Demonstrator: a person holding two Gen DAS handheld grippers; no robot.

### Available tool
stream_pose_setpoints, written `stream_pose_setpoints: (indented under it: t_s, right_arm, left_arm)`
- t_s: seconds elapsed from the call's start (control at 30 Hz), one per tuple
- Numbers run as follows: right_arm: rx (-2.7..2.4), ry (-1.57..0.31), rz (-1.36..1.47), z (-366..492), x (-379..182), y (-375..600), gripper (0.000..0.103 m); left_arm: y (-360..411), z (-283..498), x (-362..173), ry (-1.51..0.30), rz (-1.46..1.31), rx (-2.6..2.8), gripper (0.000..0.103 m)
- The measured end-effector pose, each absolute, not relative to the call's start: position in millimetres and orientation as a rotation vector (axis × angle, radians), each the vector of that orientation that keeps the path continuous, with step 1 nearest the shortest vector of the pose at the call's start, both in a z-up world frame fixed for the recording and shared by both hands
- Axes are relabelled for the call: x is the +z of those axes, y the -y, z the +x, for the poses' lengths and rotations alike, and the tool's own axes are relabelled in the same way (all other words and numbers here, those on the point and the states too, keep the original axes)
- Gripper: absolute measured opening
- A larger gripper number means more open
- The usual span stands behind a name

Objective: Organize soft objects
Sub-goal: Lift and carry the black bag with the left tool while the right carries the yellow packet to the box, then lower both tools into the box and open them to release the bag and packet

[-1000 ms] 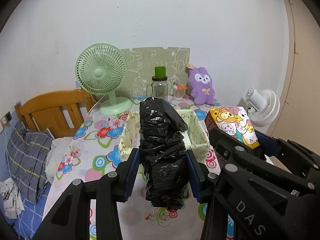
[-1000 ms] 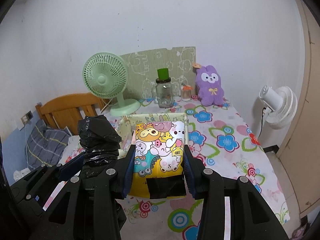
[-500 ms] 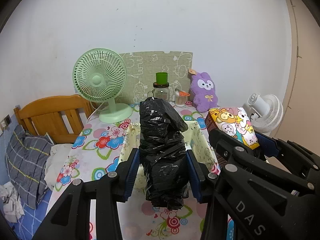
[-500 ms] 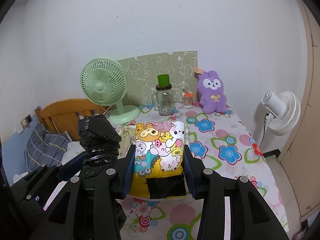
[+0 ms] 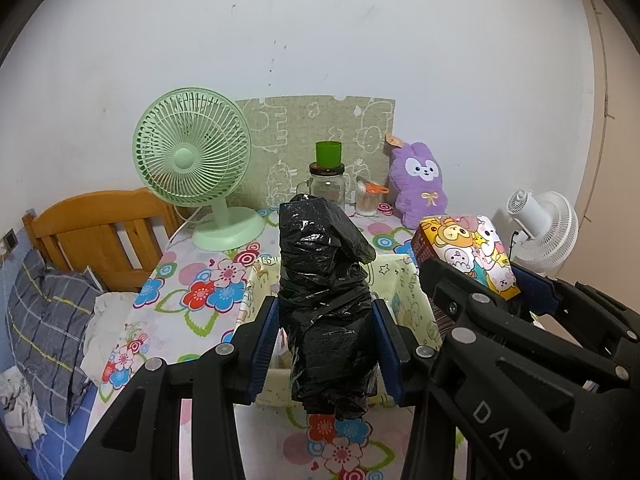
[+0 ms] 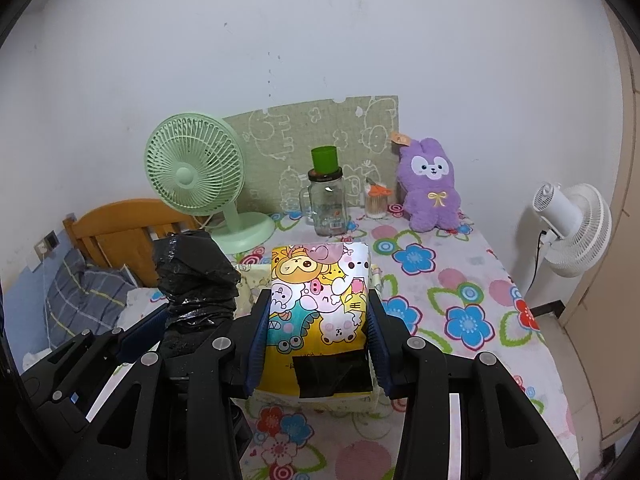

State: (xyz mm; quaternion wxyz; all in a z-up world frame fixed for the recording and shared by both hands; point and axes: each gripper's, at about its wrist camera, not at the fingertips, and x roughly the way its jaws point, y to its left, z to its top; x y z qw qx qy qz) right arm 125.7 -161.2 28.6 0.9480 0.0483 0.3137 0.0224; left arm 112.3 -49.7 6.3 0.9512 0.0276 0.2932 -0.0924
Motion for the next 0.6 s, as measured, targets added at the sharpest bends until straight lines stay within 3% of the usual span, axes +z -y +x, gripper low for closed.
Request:
stream_pose_setpoints:
  t_s: [0.6]
  right_arm:
    - [0.058,-0.703,0.114,186,-4,160,0.047]
  left_arm:
    - [46,170,-21,-0.664,0.027,-0.18,0.047]
